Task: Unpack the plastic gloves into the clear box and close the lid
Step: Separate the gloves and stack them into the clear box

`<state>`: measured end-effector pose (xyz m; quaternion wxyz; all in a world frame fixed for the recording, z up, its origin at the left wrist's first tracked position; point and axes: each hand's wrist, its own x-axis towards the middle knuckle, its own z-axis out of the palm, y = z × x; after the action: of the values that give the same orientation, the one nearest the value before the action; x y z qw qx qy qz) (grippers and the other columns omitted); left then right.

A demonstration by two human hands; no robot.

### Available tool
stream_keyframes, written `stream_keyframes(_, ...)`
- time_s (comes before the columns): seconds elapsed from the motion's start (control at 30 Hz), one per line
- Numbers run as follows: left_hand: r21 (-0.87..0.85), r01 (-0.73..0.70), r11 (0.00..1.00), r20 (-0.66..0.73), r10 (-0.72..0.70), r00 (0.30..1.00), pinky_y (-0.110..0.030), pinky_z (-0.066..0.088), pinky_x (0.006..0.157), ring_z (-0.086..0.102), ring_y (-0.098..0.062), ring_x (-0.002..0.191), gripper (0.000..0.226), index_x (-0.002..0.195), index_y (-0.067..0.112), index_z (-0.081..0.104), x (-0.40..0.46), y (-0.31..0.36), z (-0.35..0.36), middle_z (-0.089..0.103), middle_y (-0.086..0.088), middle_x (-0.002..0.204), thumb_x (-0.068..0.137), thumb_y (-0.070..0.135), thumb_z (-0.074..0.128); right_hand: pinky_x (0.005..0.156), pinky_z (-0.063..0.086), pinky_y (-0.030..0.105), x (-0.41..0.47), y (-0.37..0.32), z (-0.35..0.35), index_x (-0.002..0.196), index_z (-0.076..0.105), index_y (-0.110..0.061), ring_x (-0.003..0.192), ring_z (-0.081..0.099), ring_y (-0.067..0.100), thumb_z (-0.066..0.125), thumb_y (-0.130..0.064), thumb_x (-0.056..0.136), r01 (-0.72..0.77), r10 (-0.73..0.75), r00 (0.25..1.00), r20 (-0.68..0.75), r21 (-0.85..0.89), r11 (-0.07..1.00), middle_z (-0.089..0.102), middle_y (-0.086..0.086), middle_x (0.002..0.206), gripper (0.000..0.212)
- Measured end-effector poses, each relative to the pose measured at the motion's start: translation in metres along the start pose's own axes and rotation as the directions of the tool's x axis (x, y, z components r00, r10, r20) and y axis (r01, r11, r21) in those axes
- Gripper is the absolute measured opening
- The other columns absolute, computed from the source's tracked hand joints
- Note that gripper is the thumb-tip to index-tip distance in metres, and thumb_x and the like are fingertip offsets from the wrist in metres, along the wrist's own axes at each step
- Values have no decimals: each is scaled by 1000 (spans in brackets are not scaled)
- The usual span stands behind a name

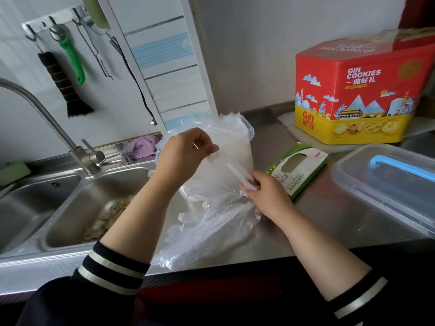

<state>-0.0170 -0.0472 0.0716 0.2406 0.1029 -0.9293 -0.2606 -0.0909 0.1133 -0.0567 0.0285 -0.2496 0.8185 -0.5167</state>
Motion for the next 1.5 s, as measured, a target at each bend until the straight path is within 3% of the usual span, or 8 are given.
stream_keyframes(0.17,-71,-16,997,93,23,995,-16,41,61,50,-2,60,18,88,24,66,0,2,-2,62,6,73,77,28,80,87,42,23,-5,-11,-3,125,50,-32,108,48,0,72,-52,72,45,-60,997,47,267,963,53,-17,123,61)
stream_keyframes(0.43,-11,-3,1000,203,5,979,-9,32,50,42,-1,50,13,79,22,71,-4,1,-2,56,6,63,75,31,80,69,49,33,-2,-9,-5,84,68,-9,66,59,15,65,-18,90,139,-26,962,-271,405,904,67,-1,72,12)
stream_keyframes(0.6,65,-20,998,255,3,967,-9,34,51,44,-2,51,18,76,16,73,-2,2,-6,65,-4,68,77,33,78,69,45,20,-1,-9,-5,88,66,-18,67,57,-1,66,-18,90,154,-33,950,-309,376,914,65,-14,77,2)
stream_keyframes(0.73,-7,-23,1000,285,24,958,-14,37,54,45,0,50,12,73,23,71,4,3,-17,65,2,71,77,31,79,77,54,34,-3,-11,-8,97,62,-30,81,62,7,63,-23,92,198,-32,931,-363,431,880,66,-11,88,8)
stream_keyframes(0.93,-172,3,985,256,41,966,-8,35,48,46,2,47,11,75,21,68,4,8,-18,61,12,74,82,23,76,79,46,7,-12,-20,-10,128,40,-31,99,56,-16,62,-70,64,102,-84,995,-58,572,814,56,-24,111,79)
stream_keyframes(1.07,-339,45,940,207,28,978,-9,33,47,41,0,46,12,77,19,64,0,7,-15,58,17,68,88,20,70,91,52,27,-4,-12,-2,110,46,-42,95,65,0,78,-40,73,-5,-5,1000,22,411,912,66,-17,100,48)
stream_keyframes(1.23,-455,21,890,54,4,999,-3,33,48,46,7,46,10,81,12,64,1,9,-19,59,4,73,90,16,66,82,47,11,-4,-10,-3,123,53,-18,88,63,-9,75,-15,82,23,-17,1000,-19,386,922,69,-11,101,46)
stream_keyframes(1.5,-100,-90,991,156,105,982,-7,40,74,55,1,74,11,92,42,67,20,4,-33,64,8,87,84,36,69,78,51,34,-6,-12,-7,84,63,-16,69,60,9,58,-16,95,103,-43,986,-159,392,914,65,-5,72,12)
